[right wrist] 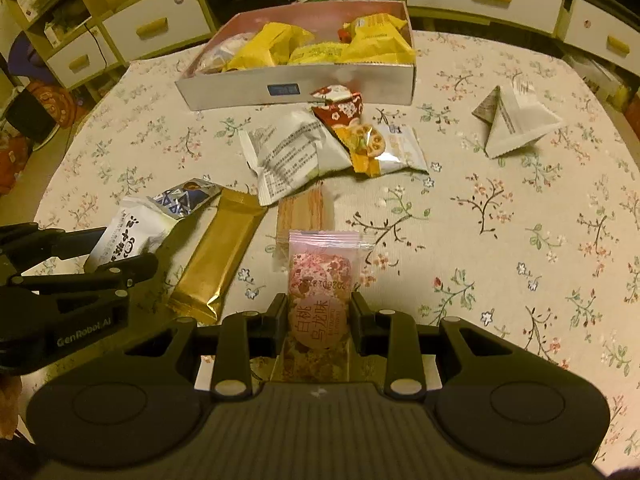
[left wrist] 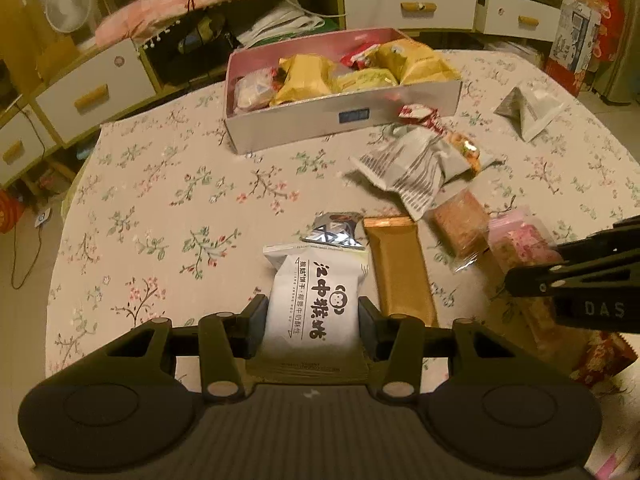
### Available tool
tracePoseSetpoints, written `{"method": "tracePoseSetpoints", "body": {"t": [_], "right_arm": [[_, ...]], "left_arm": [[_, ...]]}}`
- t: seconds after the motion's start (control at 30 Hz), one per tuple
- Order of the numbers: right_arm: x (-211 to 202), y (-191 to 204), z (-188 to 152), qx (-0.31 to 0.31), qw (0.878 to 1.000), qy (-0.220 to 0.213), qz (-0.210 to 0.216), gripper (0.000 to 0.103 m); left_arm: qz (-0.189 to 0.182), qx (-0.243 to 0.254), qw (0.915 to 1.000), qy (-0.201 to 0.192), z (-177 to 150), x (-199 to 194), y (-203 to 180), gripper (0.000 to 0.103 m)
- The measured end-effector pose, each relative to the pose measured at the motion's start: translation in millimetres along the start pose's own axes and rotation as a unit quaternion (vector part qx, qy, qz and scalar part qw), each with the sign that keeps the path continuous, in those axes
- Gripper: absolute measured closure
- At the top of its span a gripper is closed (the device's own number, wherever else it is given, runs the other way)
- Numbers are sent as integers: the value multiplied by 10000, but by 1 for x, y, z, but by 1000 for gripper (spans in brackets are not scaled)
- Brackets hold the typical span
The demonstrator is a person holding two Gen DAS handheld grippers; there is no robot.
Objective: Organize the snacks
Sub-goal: 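Carry both packets over the white box and release them inside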
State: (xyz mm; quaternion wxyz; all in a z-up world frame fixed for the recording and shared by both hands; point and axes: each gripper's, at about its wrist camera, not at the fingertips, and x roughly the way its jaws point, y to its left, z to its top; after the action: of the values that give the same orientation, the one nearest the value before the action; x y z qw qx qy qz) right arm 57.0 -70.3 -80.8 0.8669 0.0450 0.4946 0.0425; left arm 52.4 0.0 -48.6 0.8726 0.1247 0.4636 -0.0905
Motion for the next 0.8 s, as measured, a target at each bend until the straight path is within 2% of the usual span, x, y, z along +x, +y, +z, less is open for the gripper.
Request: {"method": "tracePoseSetpoints", "body": {"t": [0.23,0.4,0.57,0.8], "right_arm": [[-7,-5,16,72,9999,-31,99,75],[-14,-10,36,68,9997,-160,146,75],[-15,-29,62,216,9992,-302,118,75],[-10,-42,106,218,9974,-567,388,75]], "left_arm": [[-194,-93,9997,-125,11,-6,-4,50],[-361,-375,9981,-333,28,-16,9,50],[-433,-749,9951,-477,52,-19,35,50],[-573,-1014,9916,-559,102,4,53,50]]}}
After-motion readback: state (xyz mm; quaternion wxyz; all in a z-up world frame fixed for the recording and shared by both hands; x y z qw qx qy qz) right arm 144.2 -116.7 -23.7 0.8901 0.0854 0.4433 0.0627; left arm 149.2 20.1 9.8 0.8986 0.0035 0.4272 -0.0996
